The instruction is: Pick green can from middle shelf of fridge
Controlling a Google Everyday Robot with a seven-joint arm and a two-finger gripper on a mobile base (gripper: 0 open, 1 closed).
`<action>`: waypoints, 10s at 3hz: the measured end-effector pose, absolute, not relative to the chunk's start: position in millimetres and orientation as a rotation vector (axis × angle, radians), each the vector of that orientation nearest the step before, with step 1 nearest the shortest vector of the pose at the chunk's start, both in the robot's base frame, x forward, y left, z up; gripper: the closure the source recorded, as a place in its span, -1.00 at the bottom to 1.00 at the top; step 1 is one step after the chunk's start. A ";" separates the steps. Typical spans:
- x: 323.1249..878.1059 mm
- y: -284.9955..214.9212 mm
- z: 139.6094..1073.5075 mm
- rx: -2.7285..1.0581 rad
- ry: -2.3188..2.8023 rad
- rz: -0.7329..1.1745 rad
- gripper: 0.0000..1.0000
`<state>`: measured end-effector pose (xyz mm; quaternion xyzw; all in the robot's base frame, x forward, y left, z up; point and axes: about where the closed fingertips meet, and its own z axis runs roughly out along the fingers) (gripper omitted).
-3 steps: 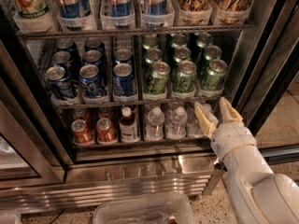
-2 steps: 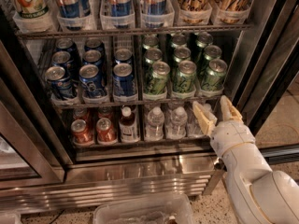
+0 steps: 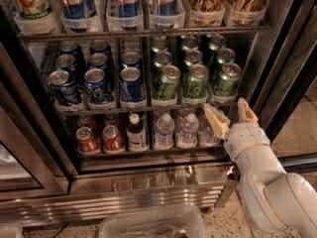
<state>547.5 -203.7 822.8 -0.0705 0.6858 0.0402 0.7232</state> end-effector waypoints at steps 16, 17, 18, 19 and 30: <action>642.2 -220.8 869.3 -0.261 1.493 0.099 1.00; 631.0 -215.3 876.4 -0.331 1.493 0.106 1.00; 615.5 -198.2 875.2 -0.432 1.499 0.132 1.00; 597.4 -188.1 870.1 -0.531 1.501 0.156 1.00; 440.5 -42.1 896.7 -1.028 1.236 0.716 1.00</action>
Offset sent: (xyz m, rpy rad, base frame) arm 0.0323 -0.0160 0.0044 -0.0067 -0.0046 -0.0056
